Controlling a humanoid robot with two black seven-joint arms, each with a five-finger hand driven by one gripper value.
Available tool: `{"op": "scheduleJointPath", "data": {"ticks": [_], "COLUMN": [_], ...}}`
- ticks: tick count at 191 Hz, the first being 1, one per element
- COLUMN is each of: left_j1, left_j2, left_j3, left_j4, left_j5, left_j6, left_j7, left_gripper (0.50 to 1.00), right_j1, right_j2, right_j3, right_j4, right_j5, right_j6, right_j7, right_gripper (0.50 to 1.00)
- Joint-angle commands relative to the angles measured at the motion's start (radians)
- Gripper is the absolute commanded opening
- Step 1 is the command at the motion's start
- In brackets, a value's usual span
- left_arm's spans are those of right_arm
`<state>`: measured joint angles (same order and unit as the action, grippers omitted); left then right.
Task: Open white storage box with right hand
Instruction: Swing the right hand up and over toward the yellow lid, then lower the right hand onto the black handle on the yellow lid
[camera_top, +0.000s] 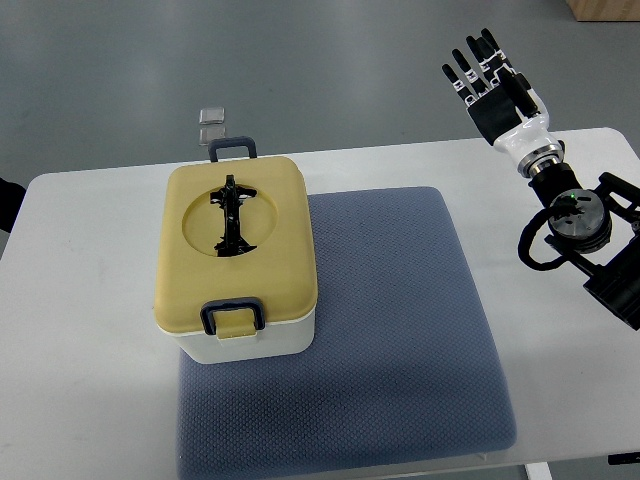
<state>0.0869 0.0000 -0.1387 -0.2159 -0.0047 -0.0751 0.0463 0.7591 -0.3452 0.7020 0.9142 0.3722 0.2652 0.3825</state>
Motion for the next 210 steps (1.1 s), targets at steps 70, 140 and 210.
{"op": "scheduleJointPath", "data": {"ticks": [70, 140, 210], "left_j1": [0.001, 0.001, 0.001], "left_j2": [0.0, 0.0, 0.0], "left_j3": [-0.006, -0.001, -0.006], "left_j4": [0.007, 0.004, 0.0], "left_j5": [0.002, 0.002, 0.002], "left_j6": [0.001, 0.001, 0.001], "left_j7": [0.003, 0.004, 0.006], "left_gripper": [1.0, 1.0, 1.0], "right_j1": [0.114, 0.625, 1.079], "right_j2": [-0.005, -0.028, 0.072], "right_j3": [-0.013, -0.434, -0.874], "right_j4": [0.003, 0.005, 0.107], "right_j5": [-0.217, -0.742, -1.332], "right_j6": [0.019, 0.077, 0.155], "right_j7": [-0.005, -0.022, -0.002], "right_gripper": [0.928, 0.928, 0.928]}}
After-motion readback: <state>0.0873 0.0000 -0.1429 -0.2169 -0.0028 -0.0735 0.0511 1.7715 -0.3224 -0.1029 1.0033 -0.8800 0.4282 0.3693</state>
